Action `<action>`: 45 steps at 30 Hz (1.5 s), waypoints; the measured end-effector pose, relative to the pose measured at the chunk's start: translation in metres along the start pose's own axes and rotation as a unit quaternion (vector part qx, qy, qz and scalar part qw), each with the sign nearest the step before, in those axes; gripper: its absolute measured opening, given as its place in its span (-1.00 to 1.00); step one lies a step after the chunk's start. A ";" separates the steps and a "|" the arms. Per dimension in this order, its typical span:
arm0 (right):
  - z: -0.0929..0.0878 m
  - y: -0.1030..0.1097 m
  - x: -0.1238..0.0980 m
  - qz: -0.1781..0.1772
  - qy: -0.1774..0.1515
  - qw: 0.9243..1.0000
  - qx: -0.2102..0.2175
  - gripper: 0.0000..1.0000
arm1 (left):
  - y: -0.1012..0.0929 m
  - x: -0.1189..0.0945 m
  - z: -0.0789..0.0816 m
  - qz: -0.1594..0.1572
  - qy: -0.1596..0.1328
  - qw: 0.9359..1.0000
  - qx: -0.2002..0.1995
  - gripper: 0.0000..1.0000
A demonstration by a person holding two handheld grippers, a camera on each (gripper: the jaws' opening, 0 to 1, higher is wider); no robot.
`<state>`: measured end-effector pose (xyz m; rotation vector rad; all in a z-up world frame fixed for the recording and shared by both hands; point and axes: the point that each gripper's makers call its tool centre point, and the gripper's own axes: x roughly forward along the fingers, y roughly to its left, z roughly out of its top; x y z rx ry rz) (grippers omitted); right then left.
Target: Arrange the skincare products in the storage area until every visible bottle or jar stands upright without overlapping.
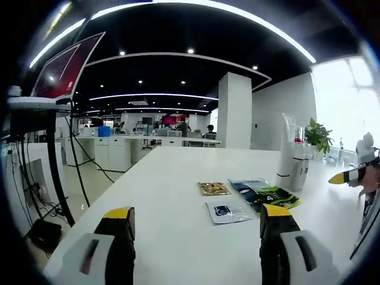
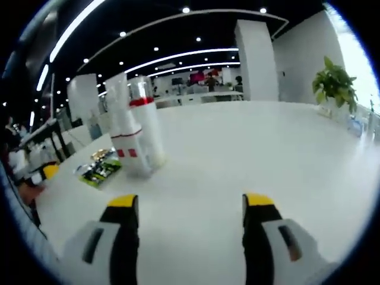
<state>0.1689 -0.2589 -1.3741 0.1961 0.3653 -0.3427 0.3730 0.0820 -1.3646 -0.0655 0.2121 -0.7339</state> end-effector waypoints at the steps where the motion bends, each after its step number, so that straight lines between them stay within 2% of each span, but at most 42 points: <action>1: 0.000 0.000 0.000 0.000 0.001 1.000 0.001 0.39 | 0.000 0.000 -0.001 0.000 0.001 1.000 -0.001 0.79; 14: -0.004 0.003 0.003 0.004 0.013 1.000 -0.008 0.37 | 0.004 0.000 -0.002 0.006 0.005 1.000 0.000 0.78; 22: -0.001 0.004 0.005 0.006 0.003 1.000 -0.001 0.39 | 0.004 0.001 0.000 0.009 0.003 1.000 0.002 0.78; 26: 0.001 0.003 0.006 0.005 -0.009 1.000 0.004 0.39 | 0.006 0.004 0.001 0.018 0.011 1.000 -0.010 0.77; 31: 0.001 -0.004 0.006 -0.009 -0.003 1.000 0.015 0.39 | 0.012 0.004 0.002 0.025 0.019 0.999 -0.025 0.75; 33: 0.009 -0.005 0.006 -0.012 -0.016 0.999 0.028 0.38 | 0.010 0.002 0.000 0.019 0.027 0.999 -0.031 0.75; 38: 0.012 -0.015 0.006 -0.023 -0.020 0.998 0.051 0.36 | 0.006 0.003 -0.001 0.018 0.040 0.999 -0.027 0.74; 44: 0.015 -0.020 0.006 -0.031 -0.024 0.998 0.044 0.35 | 0.006 0.002 -0.002 0.012 0.036 0.999 -0.023 0.74; 45: 0.014 -0.019 0.006 -0.031 -0.023 0.998 0.046 0.35 | 0.004 0.000 -0.007 0.004 0.045 0.999 -0.020 0.74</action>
